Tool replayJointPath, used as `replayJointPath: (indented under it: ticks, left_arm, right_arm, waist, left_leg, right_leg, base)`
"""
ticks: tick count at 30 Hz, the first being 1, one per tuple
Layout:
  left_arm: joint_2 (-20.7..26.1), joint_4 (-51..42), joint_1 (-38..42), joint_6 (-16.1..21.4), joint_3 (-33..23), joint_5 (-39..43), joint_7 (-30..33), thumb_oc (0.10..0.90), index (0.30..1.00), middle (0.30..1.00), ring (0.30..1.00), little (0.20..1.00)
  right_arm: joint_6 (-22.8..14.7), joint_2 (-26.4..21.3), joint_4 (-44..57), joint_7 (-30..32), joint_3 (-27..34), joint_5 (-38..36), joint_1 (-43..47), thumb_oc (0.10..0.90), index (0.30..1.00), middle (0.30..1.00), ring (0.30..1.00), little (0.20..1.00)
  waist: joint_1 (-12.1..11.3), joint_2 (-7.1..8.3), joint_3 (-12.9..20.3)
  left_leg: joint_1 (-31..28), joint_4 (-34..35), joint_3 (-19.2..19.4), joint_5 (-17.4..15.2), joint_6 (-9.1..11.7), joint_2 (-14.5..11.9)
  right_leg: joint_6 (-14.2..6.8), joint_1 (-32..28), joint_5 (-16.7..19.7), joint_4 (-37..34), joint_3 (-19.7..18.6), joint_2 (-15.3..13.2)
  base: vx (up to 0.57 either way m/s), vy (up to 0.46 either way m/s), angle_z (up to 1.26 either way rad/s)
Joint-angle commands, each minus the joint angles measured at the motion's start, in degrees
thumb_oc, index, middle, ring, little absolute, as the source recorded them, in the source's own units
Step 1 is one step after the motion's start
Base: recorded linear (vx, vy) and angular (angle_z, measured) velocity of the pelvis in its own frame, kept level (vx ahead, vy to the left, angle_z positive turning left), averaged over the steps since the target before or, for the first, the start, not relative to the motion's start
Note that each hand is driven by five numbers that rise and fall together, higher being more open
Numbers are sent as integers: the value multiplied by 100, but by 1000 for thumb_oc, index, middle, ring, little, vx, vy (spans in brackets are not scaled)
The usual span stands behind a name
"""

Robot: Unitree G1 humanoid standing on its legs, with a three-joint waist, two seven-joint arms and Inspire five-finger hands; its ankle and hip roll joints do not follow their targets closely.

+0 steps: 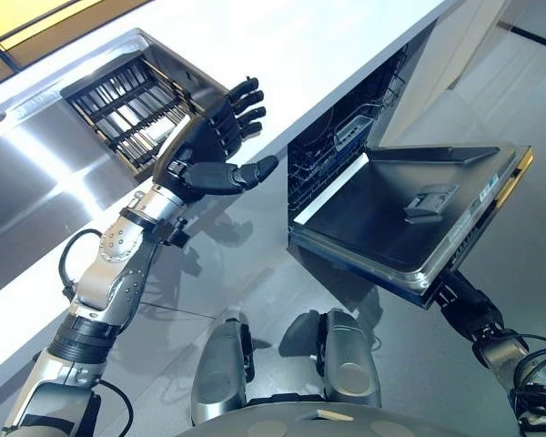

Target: Pick up plates and place into dishwasher.

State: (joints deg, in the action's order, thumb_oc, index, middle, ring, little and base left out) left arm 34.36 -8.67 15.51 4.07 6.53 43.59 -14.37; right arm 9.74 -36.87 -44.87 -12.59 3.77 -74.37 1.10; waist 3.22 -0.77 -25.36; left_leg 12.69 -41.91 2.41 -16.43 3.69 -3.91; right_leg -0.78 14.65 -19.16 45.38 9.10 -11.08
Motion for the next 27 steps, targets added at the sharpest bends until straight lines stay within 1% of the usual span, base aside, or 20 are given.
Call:
replayJointPath:
  ticks: [1, 4, 8, 10, 14, 21, 24, 27]
  left_arm:
    - [-236, -141, 131, 458, -75, 68, -164, 800, 900, 900, 900, 900]
    - [-235, -102, 216, 341, -73, 130, -230, 800, 900, 900, 900, 900]
    - [-240, -46, 312, 221, 22, 155, -279, 800, 900, 900, 900, 900]
    - [-206, 2, 348, 212, 42, 191, -302, 800, 900, 900, 900, 900]
    - [-138, 104, 483, 106, 112, 298, -389, 800, 900, 900, 900, 900]
    - [-126, 274, 709, 100, 265, 415, -466, 800, 900, 900, 900, 900]
    - [-147, 323, 765, 116, 294, 426, -474, 800, 900, 900, 900, 900]
    - [-135, 325, 776, 125, 282, 443, -478, 800, 900, 900, 900, 900]
  right_arm:
    - [435, 851, 1945, -2436, -240, -1092, 1914, 800, 900, 900, 900, 900]
    - [772, 810, 2284, -2678, -148, -1473, 2246, 800, 900, 900, 900, 900]
    - [973, 936, 2736, -2600, -47, -1883, 2697, 800, 900, 900, 900, 900]
    - [978, 931, 2755, -2563, -30, -1995, 2828, 800, 900, 900, 900, 900]
    - [913, 940, 2877, -2431, 8, -2444, 3308, 800, 900, 900, 900, 900]
    - [685, 1076, 2815, -2122, -154, -2546, 3782, 800, 900, 900, 900, 900]
    - [660, 1155, 2694, -1929, -195, -2452, 3805, 800, 900, 900, 900, 900]
    - [656, 1162, 2486, -1873, -201, -2297, 3737, 800, 900, 900, 900, 900]
  waist:
    - [-352, 104, 175]
    - [-394, 147, 190]
    - [-473, 171, 252]
    - [-491, 174, 272]
    - [-570, 165, 343]
    - [-631, 153, 423]
    - [-645, 152, 445]
    - [-648, 150, 464]
  left_leg:
    - [-146, -460, 193, -518, -628, 307]
    - [-96, -619, 174, -583, -598, 310]
    - [-73, -792, 144, -675, -578, 332]
    - [-86, -805, 136, -693, -576, 337]
    - [-152, -855, 92, -738, -560, 373]
    - [-259, -780, 37, -740, -537, 429]
    - [-295, -741, 30, -733, -536, 431]
    - [-316, -718, 21, -735, -536, 427]
  right_leg:
    - [193, -334, 197, 266, 51, 203]
    - [174, -367, 185, 289, 63, 184]
    - [156, -477, 169, 279, 77, 171]
    - [153, -528, 166, 250, 80, 175]
    - [155, -688, 159, 187, 78, 164]
    - [138, -838, 155, 83, 61, 152]
    - [131, -884, 163, 39, 72, 132]
    - [134, -909, 165, 7, 79, 134]
  base:
    - [0, 0, 0]
    - [19, -24, -5]
    - [39, -18, -7]
    - [52, -13, -1]
    - [49, -10, 6]
    - [24, 8, 15]
    - [12, 13, 27]
    - [6, 7, 31]
